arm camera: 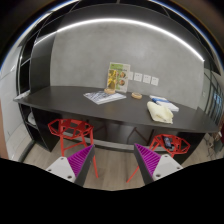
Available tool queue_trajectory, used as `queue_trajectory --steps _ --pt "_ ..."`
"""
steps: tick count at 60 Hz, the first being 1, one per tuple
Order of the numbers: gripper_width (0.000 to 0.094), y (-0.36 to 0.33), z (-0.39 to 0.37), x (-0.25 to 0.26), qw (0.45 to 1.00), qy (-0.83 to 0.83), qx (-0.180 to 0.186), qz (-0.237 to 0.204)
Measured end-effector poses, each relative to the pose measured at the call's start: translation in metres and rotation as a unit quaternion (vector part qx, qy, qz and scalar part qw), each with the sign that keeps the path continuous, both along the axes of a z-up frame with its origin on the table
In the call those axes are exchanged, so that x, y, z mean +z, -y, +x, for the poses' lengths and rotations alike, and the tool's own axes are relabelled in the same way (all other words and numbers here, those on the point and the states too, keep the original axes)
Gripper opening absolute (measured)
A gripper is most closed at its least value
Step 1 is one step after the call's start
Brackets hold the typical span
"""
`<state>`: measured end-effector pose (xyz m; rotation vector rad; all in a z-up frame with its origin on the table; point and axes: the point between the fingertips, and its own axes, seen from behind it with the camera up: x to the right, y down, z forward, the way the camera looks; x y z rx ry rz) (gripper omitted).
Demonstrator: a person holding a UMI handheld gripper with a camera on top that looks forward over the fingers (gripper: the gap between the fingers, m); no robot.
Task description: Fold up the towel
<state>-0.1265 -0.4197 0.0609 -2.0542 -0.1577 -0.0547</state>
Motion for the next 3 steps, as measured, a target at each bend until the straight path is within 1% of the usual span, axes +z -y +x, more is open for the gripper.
queue_trajectory --steps 3 --pt "0.0815 0.0031 0.005 -0.0092 1.0 -0.006 0.008 -0.012"
